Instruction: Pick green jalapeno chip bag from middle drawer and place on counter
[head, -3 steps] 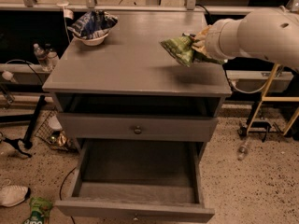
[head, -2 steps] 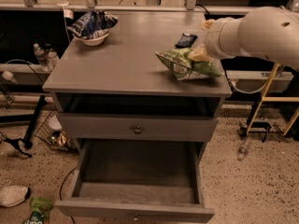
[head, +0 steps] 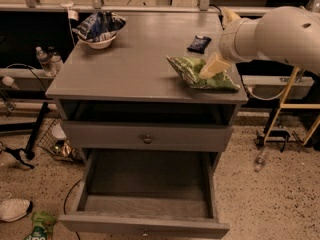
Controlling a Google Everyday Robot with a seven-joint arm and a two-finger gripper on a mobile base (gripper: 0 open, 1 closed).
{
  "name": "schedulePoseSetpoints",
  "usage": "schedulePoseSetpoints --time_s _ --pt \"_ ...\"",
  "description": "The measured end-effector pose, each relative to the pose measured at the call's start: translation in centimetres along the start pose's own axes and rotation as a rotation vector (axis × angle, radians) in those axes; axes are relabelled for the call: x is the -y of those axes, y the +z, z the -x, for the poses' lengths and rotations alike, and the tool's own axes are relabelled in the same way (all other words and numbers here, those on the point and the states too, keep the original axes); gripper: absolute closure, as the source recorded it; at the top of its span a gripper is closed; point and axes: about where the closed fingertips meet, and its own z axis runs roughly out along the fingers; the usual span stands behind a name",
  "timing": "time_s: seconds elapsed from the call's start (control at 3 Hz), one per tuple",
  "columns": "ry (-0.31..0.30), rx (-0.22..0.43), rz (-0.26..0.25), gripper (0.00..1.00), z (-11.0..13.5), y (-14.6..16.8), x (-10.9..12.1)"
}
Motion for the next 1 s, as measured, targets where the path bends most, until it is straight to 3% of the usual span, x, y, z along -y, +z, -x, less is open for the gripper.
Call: schedulePoseSetpoints --time_s 0.33,1.0 --pt "0.008 -0.034 0.014 0.00 -1.0 -1.0 0.4" --pt "0.090 -0.145 0.030 0.00 -6.3 -5.6 2.5"
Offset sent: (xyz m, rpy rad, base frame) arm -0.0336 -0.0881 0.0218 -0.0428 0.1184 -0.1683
